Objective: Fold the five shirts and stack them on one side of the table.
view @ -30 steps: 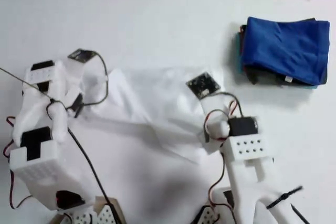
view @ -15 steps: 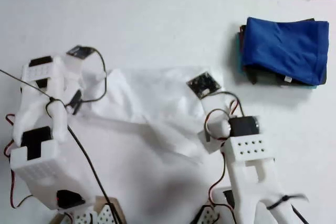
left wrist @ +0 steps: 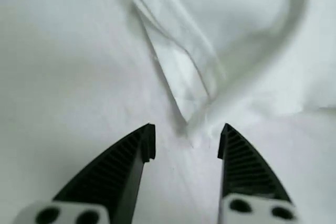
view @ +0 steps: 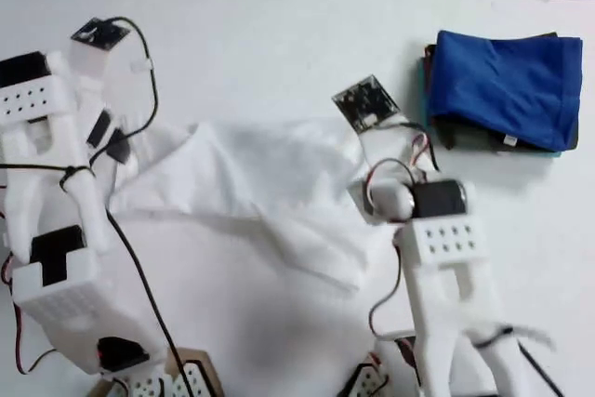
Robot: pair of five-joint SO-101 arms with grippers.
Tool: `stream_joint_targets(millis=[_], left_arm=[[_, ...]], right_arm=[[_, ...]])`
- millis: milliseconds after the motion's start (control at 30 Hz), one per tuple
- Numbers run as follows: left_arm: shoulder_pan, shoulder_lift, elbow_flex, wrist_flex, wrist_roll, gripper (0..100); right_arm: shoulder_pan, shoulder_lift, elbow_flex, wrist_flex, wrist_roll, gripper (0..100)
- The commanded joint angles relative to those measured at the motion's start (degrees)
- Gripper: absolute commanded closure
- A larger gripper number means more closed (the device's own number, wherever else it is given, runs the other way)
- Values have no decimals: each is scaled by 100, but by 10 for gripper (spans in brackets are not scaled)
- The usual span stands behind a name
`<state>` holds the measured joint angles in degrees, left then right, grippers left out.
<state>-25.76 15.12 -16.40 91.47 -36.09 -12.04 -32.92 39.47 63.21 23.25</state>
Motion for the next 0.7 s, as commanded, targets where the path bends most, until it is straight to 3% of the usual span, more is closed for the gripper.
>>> stream_joint_targets(millis=[0, 67, 267, 467, 667], left_arm=[[510, 53, -207, -281, 281, 991], [809, 229, -233, -475, 501, 941], [1152, 1143, -259, -1152, 563, 970], [765, 1741, -259, -1890, 519, 970], [448, 1890, -268, -2541, 510, 970]], right_arm=[[-163, 936, -703, -505, -316, 978], [-321, 1622, -1319, -505, -396, 980], [-708, 3732, -3279, -40, -624, 980], [-716, 5543, -4492, 189, -607, 979], [-251, 6870, -5468, 215, -589, 979]])
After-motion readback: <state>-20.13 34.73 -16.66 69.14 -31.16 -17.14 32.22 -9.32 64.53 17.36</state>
